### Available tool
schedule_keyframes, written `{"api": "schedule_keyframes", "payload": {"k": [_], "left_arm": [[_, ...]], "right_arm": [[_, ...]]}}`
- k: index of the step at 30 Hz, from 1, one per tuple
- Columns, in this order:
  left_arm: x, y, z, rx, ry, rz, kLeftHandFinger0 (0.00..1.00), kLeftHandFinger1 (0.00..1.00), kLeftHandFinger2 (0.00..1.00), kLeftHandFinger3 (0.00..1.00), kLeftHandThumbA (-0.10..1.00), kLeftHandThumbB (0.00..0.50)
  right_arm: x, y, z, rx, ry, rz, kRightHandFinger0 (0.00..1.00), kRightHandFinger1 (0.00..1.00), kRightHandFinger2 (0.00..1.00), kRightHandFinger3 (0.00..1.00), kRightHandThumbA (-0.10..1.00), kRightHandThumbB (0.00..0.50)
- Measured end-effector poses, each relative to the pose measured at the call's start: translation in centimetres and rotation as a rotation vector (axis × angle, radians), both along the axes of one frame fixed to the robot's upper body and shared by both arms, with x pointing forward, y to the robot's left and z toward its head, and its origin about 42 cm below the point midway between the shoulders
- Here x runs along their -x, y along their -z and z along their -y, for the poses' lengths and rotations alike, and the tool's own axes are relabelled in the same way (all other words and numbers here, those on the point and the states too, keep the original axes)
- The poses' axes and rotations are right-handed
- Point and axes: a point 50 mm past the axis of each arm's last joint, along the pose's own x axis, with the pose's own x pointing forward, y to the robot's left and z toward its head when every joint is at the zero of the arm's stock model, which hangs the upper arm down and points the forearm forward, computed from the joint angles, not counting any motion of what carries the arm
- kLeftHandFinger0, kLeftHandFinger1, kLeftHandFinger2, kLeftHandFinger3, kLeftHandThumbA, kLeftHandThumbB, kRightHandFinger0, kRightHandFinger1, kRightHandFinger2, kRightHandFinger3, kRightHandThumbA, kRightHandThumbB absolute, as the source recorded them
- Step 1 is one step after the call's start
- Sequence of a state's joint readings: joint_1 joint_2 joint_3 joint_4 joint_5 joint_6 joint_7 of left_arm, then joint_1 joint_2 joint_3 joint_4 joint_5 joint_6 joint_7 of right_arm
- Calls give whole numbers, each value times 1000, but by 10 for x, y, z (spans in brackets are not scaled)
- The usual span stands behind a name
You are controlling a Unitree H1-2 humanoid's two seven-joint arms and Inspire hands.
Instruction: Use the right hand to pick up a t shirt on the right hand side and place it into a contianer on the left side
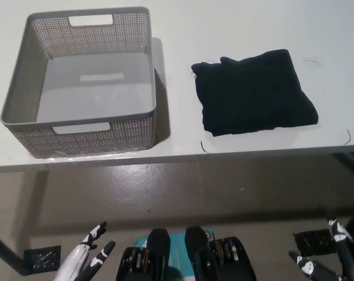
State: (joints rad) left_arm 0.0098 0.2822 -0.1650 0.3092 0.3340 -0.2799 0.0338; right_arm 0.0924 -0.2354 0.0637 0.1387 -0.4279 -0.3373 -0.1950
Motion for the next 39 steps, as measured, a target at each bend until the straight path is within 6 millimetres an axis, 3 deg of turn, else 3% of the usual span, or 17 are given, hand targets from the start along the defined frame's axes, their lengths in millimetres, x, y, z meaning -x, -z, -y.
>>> {"api": "schedule_keyframes", "payload": {"k": [2, 5, 9, 11, 18, 21, 24, 30, 39], "left_arm": [[0, -1, 0, 2, 4, 8, 933, 1000, 1000, 1000, 1000, 335], [0, 0, 0, 0, 7, 13, 968, 1000, 1000, 1000, 1000, 329], [0, 0, 0, -2, 13, 25, 937, 1000, 1000, 1000, 1000, 339], [0, -1, 0, -3, 14, 29, 950, 1000, 1000, 1000, 1000, 350], [-1, -3, 0, -3, 15, 37, 933, 1000, 1000, 1000, 1000, 310], [-3, -4, 1, -3, 18, 43, 935, 1000, 1000, 1000, 1000, 318], [-5, -6, 1, -3, 20, 50, 954, 1000, 1000, 1000, 1000, 304], [-7, -7, 2, -7, 23, 56, 945, 1000, 1000, 1000, 1000, 336], [-11, -10, 2, -8, 27, 64, 935, 1000, 1000, 1000, 1000, 323]], "right_arm": [[-6, -15, 0, 37, 9, 47, 1000, 1000, 1000, 1000, 714, 360], [-20, -42, 0, 91, 35, 124, 1000, 1000, 1000, 1000, 613, 375], [-47, -70, 0, 153, 64, 197, 1000, 1000, 1000, 1000, 628, 418], [-61, -81, -2, 178, 75, 221, 1000, 1000, 1000, 1000, 695, 466], [-105, -123, -11, 272, 85, 294, 1000, 1000, 1000, 1000, 766, 493], [-118, -135, -20, 310, 72, 304, 1000, 1000, 1000, 1000, 771, 500], [-126, -143, -28, 337, 61, 304, 1000, 1000, 1000, 1000, 756, 500], [-138, -146, -39, 387, 47, 279, 1000, 1000, 1000, 1000, 762, 499], [-161, -140, -54, 487, 10, 214, 1000, 1000, 1000, 1000, 793, 498]]}}
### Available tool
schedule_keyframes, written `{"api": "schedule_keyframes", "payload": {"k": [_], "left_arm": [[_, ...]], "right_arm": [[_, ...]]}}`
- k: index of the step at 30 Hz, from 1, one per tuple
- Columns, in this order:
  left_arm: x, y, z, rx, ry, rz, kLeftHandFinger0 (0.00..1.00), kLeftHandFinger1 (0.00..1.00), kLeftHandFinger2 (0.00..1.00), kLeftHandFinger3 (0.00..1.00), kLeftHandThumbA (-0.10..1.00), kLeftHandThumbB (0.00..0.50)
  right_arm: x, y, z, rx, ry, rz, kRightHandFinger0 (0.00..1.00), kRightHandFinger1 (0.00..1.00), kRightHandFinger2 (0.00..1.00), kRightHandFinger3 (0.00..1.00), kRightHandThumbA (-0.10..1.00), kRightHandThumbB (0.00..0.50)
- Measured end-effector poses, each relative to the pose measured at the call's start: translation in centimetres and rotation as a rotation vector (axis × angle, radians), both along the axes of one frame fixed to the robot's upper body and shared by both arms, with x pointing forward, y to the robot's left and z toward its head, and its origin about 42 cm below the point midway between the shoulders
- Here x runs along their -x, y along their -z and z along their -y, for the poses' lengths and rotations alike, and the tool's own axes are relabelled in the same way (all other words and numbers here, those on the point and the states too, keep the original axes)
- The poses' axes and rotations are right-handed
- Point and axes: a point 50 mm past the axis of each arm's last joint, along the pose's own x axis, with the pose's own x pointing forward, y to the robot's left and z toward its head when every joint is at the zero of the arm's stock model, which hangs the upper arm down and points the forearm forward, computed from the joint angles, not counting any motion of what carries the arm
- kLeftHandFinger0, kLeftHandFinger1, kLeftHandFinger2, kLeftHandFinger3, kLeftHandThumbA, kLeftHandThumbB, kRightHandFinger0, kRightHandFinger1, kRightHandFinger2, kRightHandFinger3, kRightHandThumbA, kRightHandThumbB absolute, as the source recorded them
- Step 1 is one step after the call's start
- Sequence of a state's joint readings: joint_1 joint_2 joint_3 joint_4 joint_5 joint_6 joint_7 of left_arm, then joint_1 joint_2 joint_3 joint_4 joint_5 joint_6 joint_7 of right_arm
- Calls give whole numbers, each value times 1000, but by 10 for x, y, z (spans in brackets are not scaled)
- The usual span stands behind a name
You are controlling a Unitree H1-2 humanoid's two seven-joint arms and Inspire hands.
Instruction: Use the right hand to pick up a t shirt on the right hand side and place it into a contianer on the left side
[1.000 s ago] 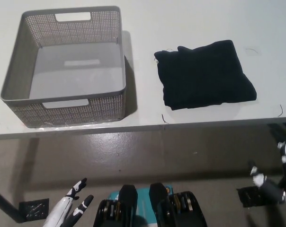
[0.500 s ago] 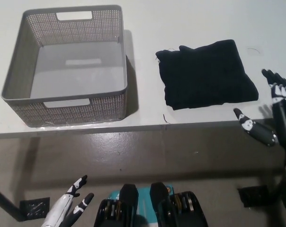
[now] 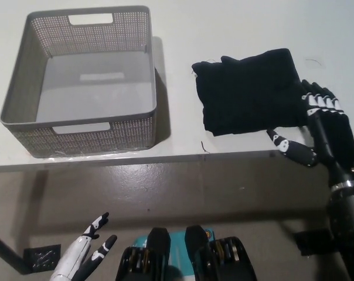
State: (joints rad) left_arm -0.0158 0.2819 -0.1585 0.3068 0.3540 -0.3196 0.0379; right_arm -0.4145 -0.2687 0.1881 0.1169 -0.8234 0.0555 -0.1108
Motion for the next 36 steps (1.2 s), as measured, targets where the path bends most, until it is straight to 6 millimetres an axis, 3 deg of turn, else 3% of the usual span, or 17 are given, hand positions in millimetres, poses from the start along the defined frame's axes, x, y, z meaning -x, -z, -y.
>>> {"api": "schedule_keyframes", "payload": {"k": [4, 8, 12, 19, 36], "left_arm": [[-2, -1, 1, 0, 5, 2, 914, 1000, 1000, 1000, 1000, 328], [-6, -4, 1, -1, 9, 11, 916, 1000, 1000, 1000, 1000, 312], [-9, -6, 2, -4, 13, 18, 939, 1000, 1000, 1000, 1000, 315], [-9, -6, 3, -8, 18, 18, 927, 1000, 1000, 1000, 1000, 311], [-13, -13, 6, -11, 39, 27, 893, 1000, 1000, 1000, 1000, 323]], "right_arm": [[-16, 0, -8, 37, -7, -22, 1000, 1000, 1000, 1000, 764, 487], [-27, -2, -14, 54, -16, -23, 1000, 1000, 1000, 1000, 841, 493], [-34, 4, -21, 71, -23, -45, 1000, 1000, 1000, 1000, 821, 489], [-36, 18, -32, 69, -30, -73, 1000, 1000, 1000, 1000, 870, 498], [-41, 48, -23, 92, -3, -158, 1000, 1000, 1000, 1000, 921, 482]]}}
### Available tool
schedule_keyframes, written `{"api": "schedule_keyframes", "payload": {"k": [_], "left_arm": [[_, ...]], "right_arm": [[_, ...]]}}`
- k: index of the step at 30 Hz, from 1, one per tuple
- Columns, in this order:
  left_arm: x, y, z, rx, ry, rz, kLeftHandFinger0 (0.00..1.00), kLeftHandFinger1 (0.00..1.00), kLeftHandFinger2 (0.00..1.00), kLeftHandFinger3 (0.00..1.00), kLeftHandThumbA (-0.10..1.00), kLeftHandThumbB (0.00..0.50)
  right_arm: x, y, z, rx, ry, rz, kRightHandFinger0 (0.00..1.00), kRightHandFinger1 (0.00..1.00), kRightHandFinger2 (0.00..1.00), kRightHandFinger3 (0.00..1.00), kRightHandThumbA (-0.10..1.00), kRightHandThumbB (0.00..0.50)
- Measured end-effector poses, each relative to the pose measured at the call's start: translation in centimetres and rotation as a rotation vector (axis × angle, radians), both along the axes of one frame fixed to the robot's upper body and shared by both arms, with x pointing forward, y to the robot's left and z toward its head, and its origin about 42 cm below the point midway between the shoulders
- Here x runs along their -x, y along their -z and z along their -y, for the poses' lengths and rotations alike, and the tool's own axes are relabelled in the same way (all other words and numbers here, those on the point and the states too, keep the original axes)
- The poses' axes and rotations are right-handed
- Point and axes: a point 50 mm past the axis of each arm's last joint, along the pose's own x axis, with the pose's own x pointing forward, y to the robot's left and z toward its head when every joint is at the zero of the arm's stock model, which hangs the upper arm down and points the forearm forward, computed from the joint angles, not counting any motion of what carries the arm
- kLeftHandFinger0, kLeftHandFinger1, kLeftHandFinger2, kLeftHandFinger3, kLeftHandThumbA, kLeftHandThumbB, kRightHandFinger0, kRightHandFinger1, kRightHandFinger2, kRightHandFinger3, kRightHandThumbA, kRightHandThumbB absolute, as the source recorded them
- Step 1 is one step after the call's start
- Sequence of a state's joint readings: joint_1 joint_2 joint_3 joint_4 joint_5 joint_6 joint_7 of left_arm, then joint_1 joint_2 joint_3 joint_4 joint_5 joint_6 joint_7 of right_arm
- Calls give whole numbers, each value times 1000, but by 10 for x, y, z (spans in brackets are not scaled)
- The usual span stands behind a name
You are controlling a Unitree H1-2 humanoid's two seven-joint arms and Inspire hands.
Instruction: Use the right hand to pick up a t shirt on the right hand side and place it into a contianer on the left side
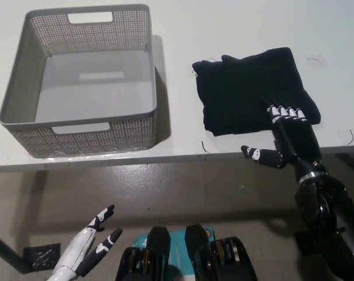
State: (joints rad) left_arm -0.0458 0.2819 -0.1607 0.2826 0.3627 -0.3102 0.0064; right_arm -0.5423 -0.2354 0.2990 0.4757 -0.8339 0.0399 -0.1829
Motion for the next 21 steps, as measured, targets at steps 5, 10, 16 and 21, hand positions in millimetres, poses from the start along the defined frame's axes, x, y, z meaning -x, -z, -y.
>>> {"api": "schedule_keyframes", "payload": {"k": [5, 10, 16, 21], "left_arm": [[0, -1, 1, 0, 3, 2, 904, 1000, 1000, 1000, 1000, 335], [-1, -3, 1, -1, 11, -1, 886, 1000, 1000, 1000, 1000, 320], [-1, -2, 1, -2, 14, -2, 893, 1000, 1000, 1000, 1000, 330], [-1, -2, 2, -3, 17, -4, 894, 1000, 1000, 1000, 1000, 362]], "right_arm": [[-8, -1, 1, 1, 2, 2, 1000, 1000, 1000, 1000, 900, 481], [-14, -1, 0, 0, 0, 9, 1000, 1000, 1000, 1000, 852, 464], [-20, 0, -5, -6, 4, 17, 1000, 1000, 1000, 1000, 912, 470], [-29, -10, -15, -10, -8, 46, 1000, 1000, 1000, 1000, 878, 452]]}}
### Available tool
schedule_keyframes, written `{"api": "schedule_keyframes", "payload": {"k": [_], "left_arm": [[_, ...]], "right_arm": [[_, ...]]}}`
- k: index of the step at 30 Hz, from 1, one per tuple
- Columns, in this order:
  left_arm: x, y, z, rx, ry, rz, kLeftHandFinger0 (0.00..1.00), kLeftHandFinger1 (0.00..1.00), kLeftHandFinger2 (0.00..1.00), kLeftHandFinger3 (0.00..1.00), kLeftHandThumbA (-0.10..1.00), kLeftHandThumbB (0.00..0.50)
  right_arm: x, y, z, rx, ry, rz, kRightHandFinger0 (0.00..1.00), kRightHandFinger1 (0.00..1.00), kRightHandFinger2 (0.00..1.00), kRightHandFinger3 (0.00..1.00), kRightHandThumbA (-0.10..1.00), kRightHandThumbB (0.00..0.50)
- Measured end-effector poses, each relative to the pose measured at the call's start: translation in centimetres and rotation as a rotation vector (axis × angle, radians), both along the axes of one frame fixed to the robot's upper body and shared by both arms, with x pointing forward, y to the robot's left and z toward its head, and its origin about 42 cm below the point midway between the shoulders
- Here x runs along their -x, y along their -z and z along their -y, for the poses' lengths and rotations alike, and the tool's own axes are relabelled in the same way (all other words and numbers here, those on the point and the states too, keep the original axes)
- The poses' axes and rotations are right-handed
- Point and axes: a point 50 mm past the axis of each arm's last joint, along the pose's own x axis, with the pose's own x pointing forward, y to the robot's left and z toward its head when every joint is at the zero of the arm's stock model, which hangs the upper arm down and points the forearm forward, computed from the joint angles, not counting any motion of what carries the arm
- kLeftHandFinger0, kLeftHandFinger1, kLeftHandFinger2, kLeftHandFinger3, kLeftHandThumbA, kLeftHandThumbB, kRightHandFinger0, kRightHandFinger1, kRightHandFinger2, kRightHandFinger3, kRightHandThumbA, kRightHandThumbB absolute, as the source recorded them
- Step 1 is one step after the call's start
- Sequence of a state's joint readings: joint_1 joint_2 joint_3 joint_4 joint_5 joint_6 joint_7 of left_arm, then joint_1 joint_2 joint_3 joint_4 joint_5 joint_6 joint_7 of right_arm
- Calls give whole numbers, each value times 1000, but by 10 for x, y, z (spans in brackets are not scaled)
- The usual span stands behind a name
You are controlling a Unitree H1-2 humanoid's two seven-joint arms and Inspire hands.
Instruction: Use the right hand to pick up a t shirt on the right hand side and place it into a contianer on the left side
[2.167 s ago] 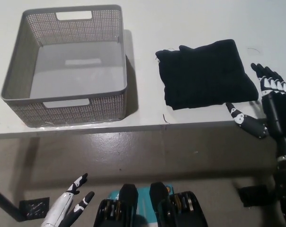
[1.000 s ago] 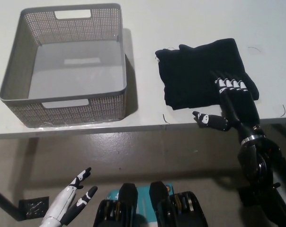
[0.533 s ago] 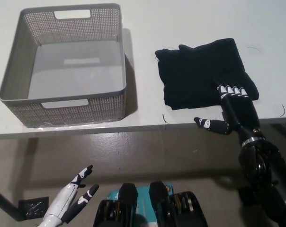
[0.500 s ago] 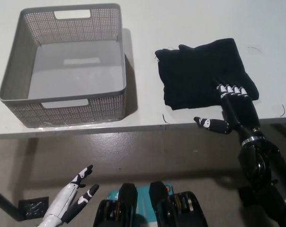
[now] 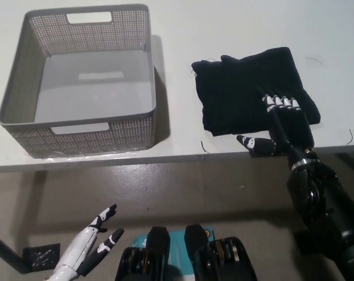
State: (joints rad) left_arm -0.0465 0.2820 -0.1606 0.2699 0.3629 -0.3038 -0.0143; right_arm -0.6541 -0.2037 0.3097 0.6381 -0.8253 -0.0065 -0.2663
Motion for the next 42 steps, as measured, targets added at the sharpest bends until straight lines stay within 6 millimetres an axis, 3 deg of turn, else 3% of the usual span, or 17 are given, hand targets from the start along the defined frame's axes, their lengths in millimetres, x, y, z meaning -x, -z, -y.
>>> {"api": "schedule_keyframes", "payload": {"k": [1, 3, 4, 6, 7, 8, 9, 10, 12, 15, 20, 22, 27, 29, 33, 37, 42], "left_arm": [[0, 0, 0, 0, 1, 0, 893, 1000, 1000, 1000, 1000, 362], [0, 0, 0, -1, 3, -1, 873, 994, 1000, 1000, 1000, 356], [0, 0, 0, -1, 3, -2, 871, 993, 1000, 1000, 1000, 356], [0, 0, 0, 0, 4, -2, 878, 1000, 1000, 1000, 1000, 345], [0, 0, 0, 0, 5, -3, 868, 1000, 1000, 1000, 1000, 347], [0, 0, 0, 0, 7, -4, 868, 1000, 1000, 1000, 1000, 341], [0, 0, 0, 0, 8, -5, 868, 1000, 1000, 1000, 1000, 341], [0, 0, 0, -1, 9, -6, 860, 992, 1000, 1000, 1000, 333], [0, 0, 1, -1, 11, -6, 845, 979, 1000, 1000, 1000, 341], [0, 0, 0, -1, 11, -6, 876, 996, 1000, 1000, 1000, 332], [0, -1, 0, 0, 11, -6, 897, 1000, 1000, 1000, 1000, 307], [0, -1, 0, 0, 10, -6, 880, 991, 1000, 1000, 1000, 317], [0, 0, 0, 0, 9, -6, 882, 994, 1000, 1000, 1000, 306], [0, 0, 0, 0, 9, -6, 889, 999, 1000, 1000, 1000, 301], [0, 0, 0, 0, 10, -6, 873, 993, 1000, 1000, 1000, 300], [0, 0, 0, 0, 10, -6, 877, 996, 1000, 1000, 1000, 326], [0, 0, 0, -2, 11, -8, 865, 984, 1000, 1000, 1000, 347]], "right_arm": [[-1, -1, -1, -2, -3, 5, 1000, 1000, 1000, 1000, 874, 452], [-3, -3, -4, -10, -13, 16, 1000, 1000, 1000, 1000, 404, 336], [-4, -3, -5, -21, -18, 22, 1000, 1000, 1000, 1000, 280, 367], [-4, 2, -9, -52, -24, 28, 1000, 1000, 1000, 1000, -20, 304], [-4, 5, -10, -73, -24, 28, 1000, 1000, 1000, 1000, -97, 283], [-3, 8, -12, -97, -32, 33, 808, 854, 893, 835, -100, 239], [-3, 11, -13, -116, -33, 34, 758, 788, 835, 783, -100, 221], [-3, 12, -15, -145, -32, 41, 597, 621, 725, 674, -100, 231], [-2, 15, -16, -207, -19, 58, 528, 563, 695, 632, -100, 252], [-4, 14, -16, -266, 1, 89, 439, 495, 640, 619, -100, 239], [-9, 10, -11, -333, 16, 145, 481, 529, 666, 655, -100, 208], [-8, 12, -10, -353, 18, 156, 505, 548, 669, 672, -100, 242], [-8, 13, -8, -384, 20, 177, 554, 554, 662, 675, -100, 244], [-7, 15, -7, -392, 26, 179, 542, 534, 648, 665, -100, 224], [-8, 13, -6, -417, 33, 198, 433, 489, 626, 638, -100, 266], [-21, -10, -8, -458, 36, 252, 459, 513, 657, 646, -100, 242], [-43, -58, -16, -512, 18, 341, 438, 489, 631, 636, -100, 252]]}}
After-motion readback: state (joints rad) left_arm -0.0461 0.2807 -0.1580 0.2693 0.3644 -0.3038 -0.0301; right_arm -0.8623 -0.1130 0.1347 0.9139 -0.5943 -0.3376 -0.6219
